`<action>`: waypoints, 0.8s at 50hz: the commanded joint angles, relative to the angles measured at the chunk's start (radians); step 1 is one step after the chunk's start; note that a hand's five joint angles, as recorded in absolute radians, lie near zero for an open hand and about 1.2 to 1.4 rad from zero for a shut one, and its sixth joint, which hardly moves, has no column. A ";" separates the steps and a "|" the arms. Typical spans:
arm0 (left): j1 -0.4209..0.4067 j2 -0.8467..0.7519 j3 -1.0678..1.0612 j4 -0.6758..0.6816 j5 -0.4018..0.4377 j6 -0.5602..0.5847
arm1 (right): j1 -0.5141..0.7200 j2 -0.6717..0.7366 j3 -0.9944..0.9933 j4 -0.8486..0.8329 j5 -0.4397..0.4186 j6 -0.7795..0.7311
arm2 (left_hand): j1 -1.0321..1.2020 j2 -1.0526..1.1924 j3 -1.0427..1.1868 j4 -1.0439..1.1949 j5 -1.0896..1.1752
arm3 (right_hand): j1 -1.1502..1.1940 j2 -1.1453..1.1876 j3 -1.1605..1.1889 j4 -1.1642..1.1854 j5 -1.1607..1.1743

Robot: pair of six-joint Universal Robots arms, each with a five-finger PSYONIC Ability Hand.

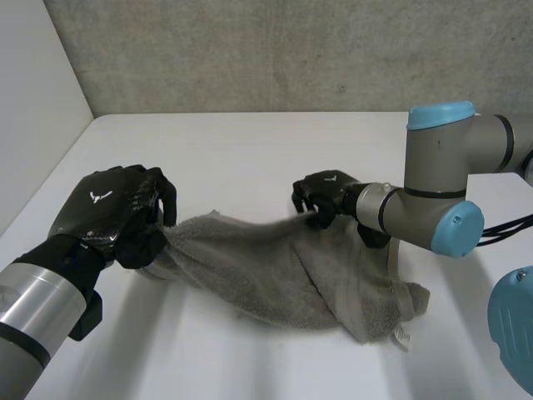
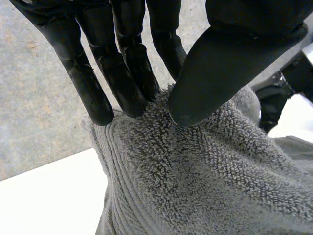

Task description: Fold the towel.

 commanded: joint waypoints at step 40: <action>0.056 -0.488 0.040 0.578 -0.139 0.030 | 0.036 -0.393 0.744 -0.649 0.151 -0.262 | 0.206 0.179 0.181 0.179 0.194 | 0.119 0.109 0.137 0.137 0.127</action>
